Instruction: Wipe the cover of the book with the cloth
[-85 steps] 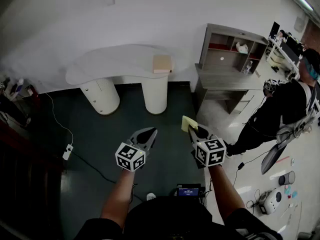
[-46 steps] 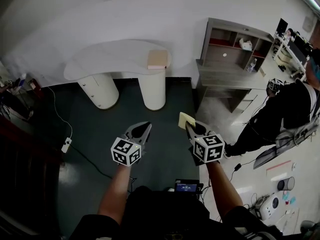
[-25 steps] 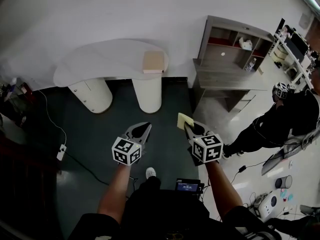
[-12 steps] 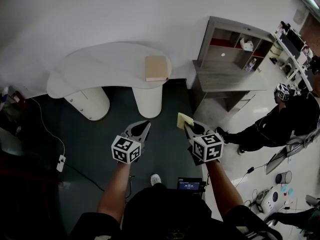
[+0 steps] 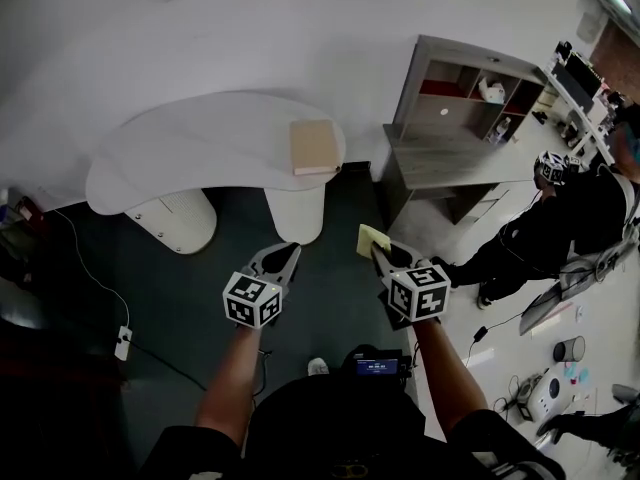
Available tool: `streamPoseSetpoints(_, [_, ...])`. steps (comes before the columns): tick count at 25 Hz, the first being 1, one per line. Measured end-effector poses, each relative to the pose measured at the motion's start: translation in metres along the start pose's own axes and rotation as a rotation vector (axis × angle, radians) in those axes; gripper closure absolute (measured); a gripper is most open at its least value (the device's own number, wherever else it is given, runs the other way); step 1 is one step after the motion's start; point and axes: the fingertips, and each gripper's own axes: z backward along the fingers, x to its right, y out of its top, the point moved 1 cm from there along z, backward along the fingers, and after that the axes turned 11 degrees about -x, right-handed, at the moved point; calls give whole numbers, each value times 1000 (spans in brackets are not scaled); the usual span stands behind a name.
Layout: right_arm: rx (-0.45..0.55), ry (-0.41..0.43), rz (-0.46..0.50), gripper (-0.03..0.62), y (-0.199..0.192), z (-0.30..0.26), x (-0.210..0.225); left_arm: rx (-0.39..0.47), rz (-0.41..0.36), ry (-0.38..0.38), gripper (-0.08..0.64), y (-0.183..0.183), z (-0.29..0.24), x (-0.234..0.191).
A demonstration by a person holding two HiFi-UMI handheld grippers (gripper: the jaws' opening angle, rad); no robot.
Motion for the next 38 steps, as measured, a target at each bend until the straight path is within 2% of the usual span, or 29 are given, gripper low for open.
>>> streamPoseSetpoints(16, [-23,50,-8,505,39,-88,28,-32,27,29,560,7,-50,-72])
streamPoseSetpoints(38, [-70,139,0,505,183,-253,148,-65,73,82,560,107,-216,-212])
